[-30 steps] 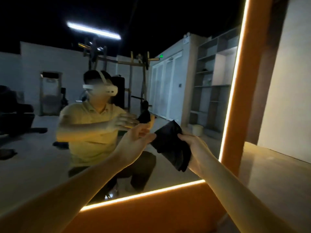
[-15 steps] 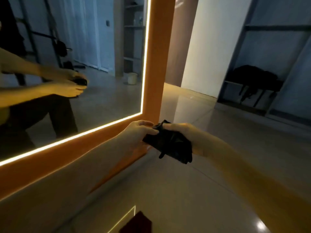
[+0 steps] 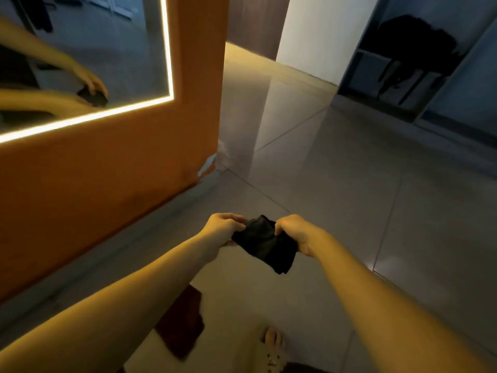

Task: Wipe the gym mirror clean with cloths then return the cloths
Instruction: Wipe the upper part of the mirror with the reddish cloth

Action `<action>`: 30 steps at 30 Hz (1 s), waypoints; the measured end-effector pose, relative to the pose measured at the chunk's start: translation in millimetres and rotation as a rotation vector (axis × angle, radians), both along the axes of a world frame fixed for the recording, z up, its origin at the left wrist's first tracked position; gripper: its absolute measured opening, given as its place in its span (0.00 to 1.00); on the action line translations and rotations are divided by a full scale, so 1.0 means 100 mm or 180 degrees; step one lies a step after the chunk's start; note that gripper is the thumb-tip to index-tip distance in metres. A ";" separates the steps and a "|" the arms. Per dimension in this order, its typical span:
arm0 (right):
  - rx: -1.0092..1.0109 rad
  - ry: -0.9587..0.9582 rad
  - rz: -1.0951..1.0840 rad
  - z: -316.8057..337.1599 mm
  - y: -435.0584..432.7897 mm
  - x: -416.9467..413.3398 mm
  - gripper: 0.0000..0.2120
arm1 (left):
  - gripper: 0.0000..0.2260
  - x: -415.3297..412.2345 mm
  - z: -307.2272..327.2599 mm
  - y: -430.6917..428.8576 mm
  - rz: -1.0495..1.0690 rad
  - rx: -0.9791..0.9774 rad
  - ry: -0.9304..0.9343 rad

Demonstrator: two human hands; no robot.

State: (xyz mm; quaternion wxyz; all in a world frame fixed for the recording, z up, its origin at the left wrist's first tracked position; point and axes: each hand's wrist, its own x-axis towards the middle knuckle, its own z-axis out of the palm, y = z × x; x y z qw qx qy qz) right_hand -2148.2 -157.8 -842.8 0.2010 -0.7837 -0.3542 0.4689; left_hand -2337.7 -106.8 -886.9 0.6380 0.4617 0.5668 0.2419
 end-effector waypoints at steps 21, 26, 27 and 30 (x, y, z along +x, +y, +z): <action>-0.1142 0.0325 0.0856 -3.07 -0.14 -1.88 0.38 | 0.24 -1.63 -2.69 -0.66 0.0180 -0.0399 0.2635; -0.1253 -0.0005 0.0868 -2.91 0.05 -1.83 0.24 | 0.07 -1.58 -2.54 -0.69 -0.0137 -0.0043 0.2348; -0.1139 0.0009 0.0814 -2.79 0.13 -1.82 0.22 | 0.07 -1.58 -2.40 -0.71 -0.0189 0.0035 0.2257; -0.0547 0.0419 0.0666 -2.22 0.37 -1.86 0.18 | 0.09 -1.65 -1.80 -0.78 -0.0177 0.0201 0.2098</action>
